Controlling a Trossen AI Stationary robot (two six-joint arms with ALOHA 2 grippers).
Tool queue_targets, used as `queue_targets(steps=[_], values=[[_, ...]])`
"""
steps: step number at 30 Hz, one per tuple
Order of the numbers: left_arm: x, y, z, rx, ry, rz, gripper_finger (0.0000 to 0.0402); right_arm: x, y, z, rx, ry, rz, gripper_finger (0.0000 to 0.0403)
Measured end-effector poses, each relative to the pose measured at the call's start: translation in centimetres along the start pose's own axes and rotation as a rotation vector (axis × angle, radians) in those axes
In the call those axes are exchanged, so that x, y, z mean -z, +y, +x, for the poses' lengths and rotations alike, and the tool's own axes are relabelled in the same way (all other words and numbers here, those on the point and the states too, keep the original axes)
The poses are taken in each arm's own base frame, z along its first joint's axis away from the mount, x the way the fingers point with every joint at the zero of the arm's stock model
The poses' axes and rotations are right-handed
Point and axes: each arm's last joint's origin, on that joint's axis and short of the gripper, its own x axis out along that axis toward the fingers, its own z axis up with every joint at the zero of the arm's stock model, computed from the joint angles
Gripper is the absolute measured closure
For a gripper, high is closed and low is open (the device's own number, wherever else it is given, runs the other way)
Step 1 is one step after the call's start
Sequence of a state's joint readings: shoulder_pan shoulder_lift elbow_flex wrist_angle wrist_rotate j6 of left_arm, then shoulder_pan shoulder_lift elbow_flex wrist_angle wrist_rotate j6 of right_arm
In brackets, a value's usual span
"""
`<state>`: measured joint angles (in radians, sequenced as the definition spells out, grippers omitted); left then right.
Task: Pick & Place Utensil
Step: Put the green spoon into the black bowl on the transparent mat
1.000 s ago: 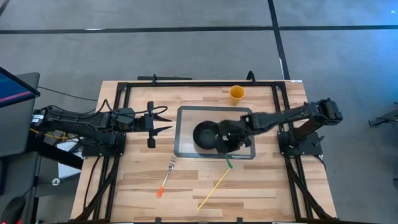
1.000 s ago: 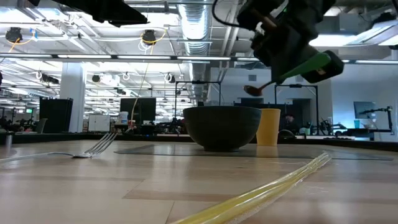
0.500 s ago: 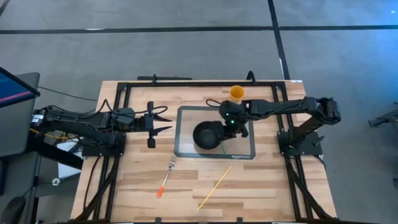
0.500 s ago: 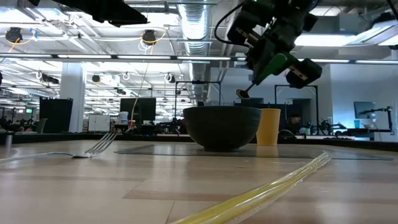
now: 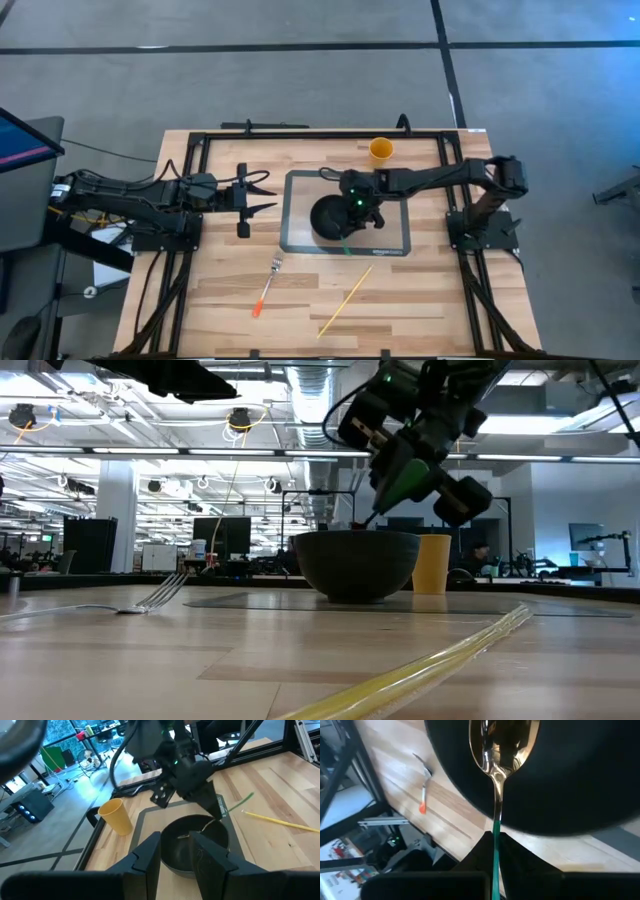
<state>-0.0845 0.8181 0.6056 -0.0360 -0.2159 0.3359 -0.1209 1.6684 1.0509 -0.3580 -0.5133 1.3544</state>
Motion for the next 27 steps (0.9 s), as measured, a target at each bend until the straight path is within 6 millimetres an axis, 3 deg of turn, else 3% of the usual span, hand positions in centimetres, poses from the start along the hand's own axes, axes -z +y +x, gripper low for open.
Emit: queue_targets(steps=[5,10,16,27], values=[[0.0,-0.1,0.0,0.025,-0.007,-0.004,0.0298,-1.3,-0.4,0.0,-0.003,0.023,0.036,0.0394],[0.3,-1.2,1.0,0.276,-0.04,-0.024,0.0298,-2.5,-1.1,0.2,0.004,0.049,0.081,0.0394],[1.8,-2.3,3.9,0.347,0.057,0.016,0.0298,-3.3,-1.6,1.8,0.022,0.116,0.139,0.0394],[5.5,-3.1,9.6,0.336,0.159,0.073,0.0298,-5.1,0.0,2.5,-0.025,0.143,0.041,0.0394]])
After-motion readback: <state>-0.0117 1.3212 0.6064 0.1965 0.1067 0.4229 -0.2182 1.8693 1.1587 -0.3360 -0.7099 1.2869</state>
